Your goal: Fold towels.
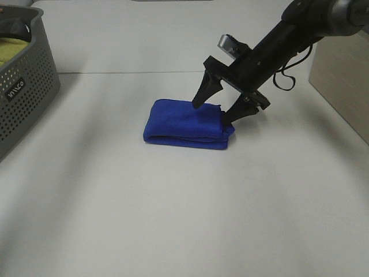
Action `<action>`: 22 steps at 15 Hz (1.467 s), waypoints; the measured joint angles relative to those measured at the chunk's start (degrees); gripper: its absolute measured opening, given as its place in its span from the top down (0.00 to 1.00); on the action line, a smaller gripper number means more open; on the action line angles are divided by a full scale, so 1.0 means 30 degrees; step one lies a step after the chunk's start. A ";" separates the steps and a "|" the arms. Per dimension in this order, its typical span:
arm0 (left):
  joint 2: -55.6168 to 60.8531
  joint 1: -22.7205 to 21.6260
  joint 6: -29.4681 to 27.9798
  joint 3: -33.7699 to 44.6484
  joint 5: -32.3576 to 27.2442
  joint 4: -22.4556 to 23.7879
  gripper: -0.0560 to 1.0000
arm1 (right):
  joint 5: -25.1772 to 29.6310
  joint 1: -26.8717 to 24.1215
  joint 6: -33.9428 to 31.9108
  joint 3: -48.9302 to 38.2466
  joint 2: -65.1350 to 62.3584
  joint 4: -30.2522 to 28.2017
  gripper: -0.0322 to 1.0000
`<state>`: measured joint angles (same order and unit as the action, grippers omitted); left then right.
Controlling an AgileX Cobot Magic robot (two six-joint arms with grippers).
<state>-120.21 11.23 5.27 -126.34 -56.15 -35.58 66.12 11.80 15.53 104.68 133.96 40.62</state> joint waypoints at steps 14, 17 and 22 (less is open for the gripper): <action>1.1421 -0.0038 -0.1165 0.9225 -0.4450 1.0924 0.36 | 0.1050 0.0019 -0.4450 -0.7620 -1.4649 -0.9053 0.21; 1.6654 -0.0038 -0.1566 1.5833 -0.4507 1.0982 0.36 | 0.1089 0.0019 -0.4450 -1.2261 -1.9557 -0.9148 0.21; 2.3797 -0.0038 -0.0898 2.4255 -0.4278 1.0982 0.36 | 0.0401 0.0019 -0.4450 -1.8946 -2.6834 -1.0008 0.21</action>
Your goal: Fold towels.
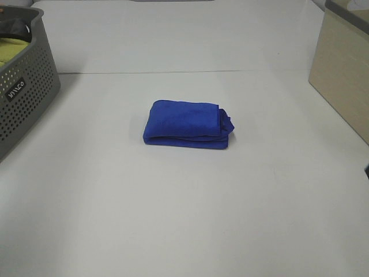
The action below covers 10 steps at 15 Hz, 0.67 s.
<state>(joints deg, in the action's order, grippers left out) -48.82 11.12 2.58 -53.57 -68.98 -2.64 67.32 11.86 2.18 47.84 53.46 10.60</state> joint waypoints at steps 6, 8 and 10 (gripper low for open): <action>0.7143 0.0000 0.2597 0.5672 0.2024 -0.0191 0.36 | -0.2292 0.0000 0.0267 -0.5500 -0.8652 -0.1891 0.21; 0.8041 0.0000 0.3228 0.7162 0.2827 -0.0439 0.36 | -0.2311 0.0000 0.1031 -0.6188 -1.0351 -0.2044 0.21; 0.8136 0.0000 0.3801 0.8079 0.2807 -0.0726 0.36 | -0.2254 0.0000 0.1203 -0.6283 -1.1039 -0.2044 0.21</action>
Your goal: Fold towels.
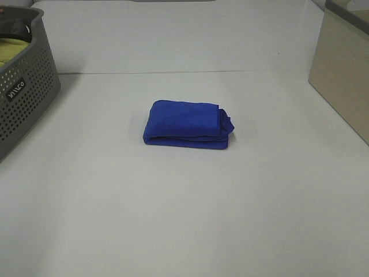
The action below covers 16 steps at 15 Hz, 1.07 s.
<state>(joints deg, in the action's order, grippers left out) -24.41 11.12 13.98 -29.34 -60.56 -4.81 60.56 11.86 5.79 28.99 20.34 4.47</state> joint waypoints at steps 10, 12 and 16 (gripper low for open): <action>0.0057 0.0000 0.0707 0.0038 0.0000 -0.0993 0.36 | 0.0000 0.0000 0.0019 0.0000 -0.0076 0.0000 0.21; 0.0057 0.0000 0.0707 0.0038 0.0000 -0.0993 0.36 | 0.0000 0.0000 0.0019 0.0000 -0.0076 0.0000 0.21; 0.1203 -0.0477 0.0707 0.0038 0.0000 -0.0993 0.36 | 0.0000 -0.1241 0.0019 0.0000 -0.0745 0.0115 0.21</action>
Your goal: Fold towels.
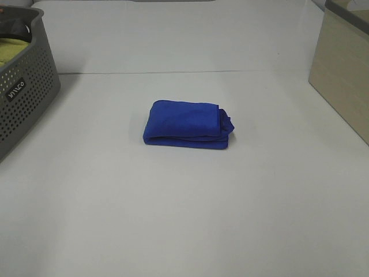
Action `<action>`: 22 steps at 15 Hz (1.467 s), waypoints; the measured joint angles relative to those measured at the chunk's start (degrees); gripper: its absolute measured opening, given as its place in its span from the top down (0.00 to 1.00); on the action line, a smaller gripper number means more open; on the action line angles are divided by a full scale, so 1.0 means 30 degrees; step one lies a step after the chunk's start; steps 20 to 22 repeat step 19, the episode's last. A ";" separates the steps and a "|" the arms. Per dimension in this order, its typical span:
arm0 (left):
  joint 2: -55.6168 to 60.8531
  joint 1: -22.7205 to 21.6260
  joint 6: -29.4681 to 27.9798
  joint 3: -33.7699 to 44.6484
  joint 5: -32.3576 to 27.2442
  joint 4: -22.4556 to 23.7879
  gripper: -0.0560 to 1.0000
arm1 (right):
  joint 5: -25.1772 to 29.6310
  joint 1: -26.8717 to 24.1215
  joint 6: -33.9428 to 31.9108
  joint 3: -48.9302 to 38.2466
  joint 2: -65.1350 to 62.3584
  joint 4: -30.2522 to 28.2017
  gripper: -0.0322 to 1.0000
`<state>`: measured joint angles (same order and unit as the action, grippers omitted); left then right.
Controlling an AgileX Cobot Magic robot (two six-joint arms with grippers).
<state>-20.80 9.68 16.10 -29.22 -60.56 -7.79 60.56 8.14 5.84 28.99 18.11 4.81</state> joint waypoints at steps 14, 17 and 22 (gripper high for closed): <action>0.7009 -0.3228 0.0000 0.0000 -0.0076 0.0000 0.36 | 0.0000 -0.2483 0.0000 -0.0057 -0.6150 0.0267 0.21; 0.7009 -0.3228 0.0000 0.0000 -0.0076 0.0000 0.36 | 0.0000 -0.2483 0.0000 -0.0057 -0.6150 0.0267 0.21; 0.7009 -0.3228 0.0000 0.0000 -0.0076 0.0000 0.36 | 0.0000 -0.2483 0.0000 -0.0057 -0.6150 0.0267 0.21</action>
